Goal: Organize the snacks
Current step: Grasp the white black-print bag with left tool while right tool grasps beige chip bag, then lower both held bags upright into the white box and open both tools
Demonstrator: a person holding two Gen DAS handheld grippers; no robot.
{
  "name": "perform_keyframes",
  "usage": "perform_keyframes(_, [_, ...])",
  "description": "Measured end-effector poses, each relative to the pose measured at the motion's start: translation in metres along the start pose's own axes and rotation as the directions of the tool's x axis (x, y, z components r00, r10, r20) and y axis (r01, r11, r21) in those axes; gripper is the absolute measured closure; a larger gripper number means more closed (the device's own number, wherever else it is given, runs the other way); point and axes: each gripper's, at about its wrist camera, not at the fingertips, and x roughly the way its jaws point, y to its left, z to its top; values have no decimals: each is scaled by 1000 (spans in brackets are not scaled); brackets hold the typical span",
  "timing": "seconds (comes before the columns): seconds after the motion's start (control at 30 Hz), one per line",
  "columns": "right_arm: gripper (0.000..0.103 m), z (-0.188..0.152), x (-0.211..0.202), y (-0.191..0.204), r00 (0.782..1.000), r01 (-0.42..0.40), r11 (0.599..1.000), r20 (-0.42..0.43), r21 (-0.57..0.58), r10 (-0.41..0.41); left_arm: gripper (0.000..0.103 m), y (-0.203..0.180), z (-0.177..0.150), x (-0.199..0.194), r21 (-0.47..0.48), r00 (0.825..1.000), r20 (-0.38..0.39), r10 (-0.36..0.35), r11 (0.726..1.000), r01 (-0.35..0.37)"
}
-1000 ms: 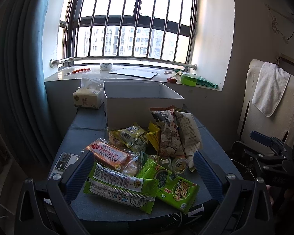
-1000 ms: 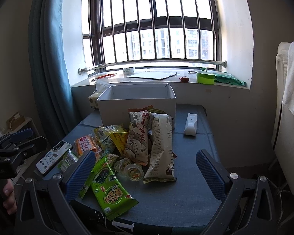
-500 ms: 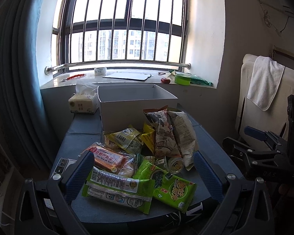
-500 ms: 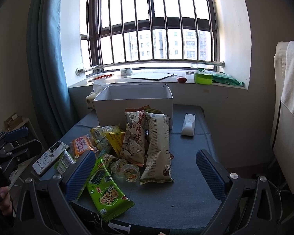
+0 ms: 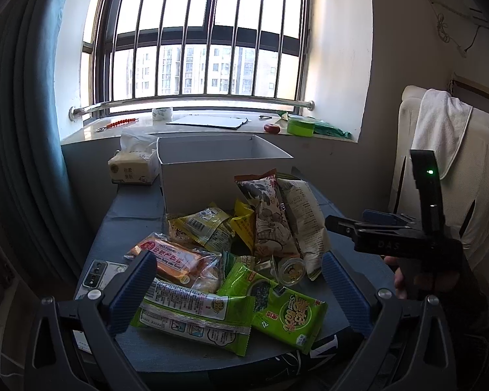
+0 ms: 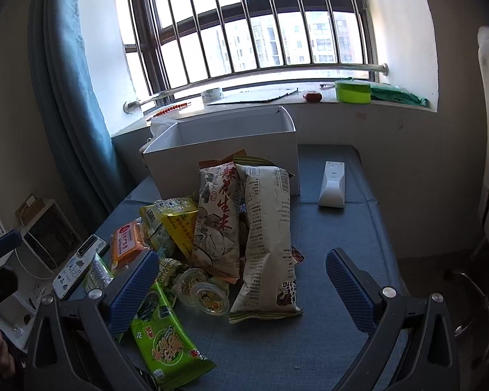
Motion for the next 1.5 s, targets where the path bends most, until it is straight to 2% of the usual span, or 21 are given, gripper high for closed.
perform_keyframes(0.13, [2,11,49,-19,996,5,999,-89,47,-1,0,-2,1,18,3,999,-33,-7,1000,7])
perform_keyframes(0.2, [13,10,71,-26,990,-2,998,-143,56,10,0,-3,1,29,2,999,-50,14,1000,-14])
perform_keyframes(0.23, [23,9,80,-28,984,-19,998,-175,62,29,0,-5,1,33,12,999,-52,9,1000,-8])
perform_keyframes(0.27, [43,7,87,-30,980,-25,998,-197,65,37,0,-6,2,38,24,999,-54,0,1000,2])
perform_keyframes(0.3, [58,4,94,-32,976,-19,998,-214,65,32,0,-8,4,44,35,998,-57,-3,999,5])
perform_keyframes(0.33, [63,1,97,-33,974,-24,997,-224,67,38,0,-10,7,50,47,998,-65,-1,999,4])
perform_keyframes(0.47, [64,-2,76,-46,983,-73,986,-158,148,96,0,-19,18,80,78,996,-93,-6,997,14])
perform_keyframes(0.57, [64,-3,47,-61,990,-98,971,-79,218,117,0,-31,25,112,111,988,-155,20,994,-3])
perform_keyframes(0.67, [65,-7,18,-72,995,-91,965,-19,246,98,0,-43,31,146,141,982,-186,29,990,-3])
perform_keyframes(0.8, [66,-17,-14,-81,995,-95,960,43,262,87,0,-52,41,190,121,971,-235,37,993,-9])
perform_keyframes(0.97, [69,-26,-32,-92,995,-90,955,75,282,71,4,-61,53,233,181,956,-276,101,982,-52])
perform_keyframes(1.0, [69,-26,-34,-94,994,-94,954,81,284,74,17,-63,53,240,191,948,-300,102,981,-45])
perform_keyframes(1.03, [69,-27,-34,-94,994,-98,953,82,288,77,42,-62,52,246,193,940,-327,99,980,-36])
perform_keyframes(1.07, [69,-27,-32,-93,993,-100,952,84,290,79,57,-62,51,251,182,934,-351,70,983,-5])
perform_keyframes(1.1, [69,-26,-33,-94,992,-107,950,92,294,84,66,-60,51,249,165,937,-347,44,986,15])
perform_keyframes(1.13, [69,-26,-34,-96,991,-116,948,100,296,90,70,-58,52,246,161,945,-325,48,987,6])
perform_keyframes(1.2, [69,-25,-36,-96,990,-122,947,110,296,93,73,-53,55,236,125,954,-300,-4,991,44])
perform_keyframes(1.33, [69,-17,-39,-93,985,-139,953,141,271,103,74,-41,75,207,90,975,-214,-60,993,81])
perform_keyframes(1.5, [69,17,-33,-83,977,-174,957,165,230,138,74,-17,121,171,46,994,-81,-72,996,76])
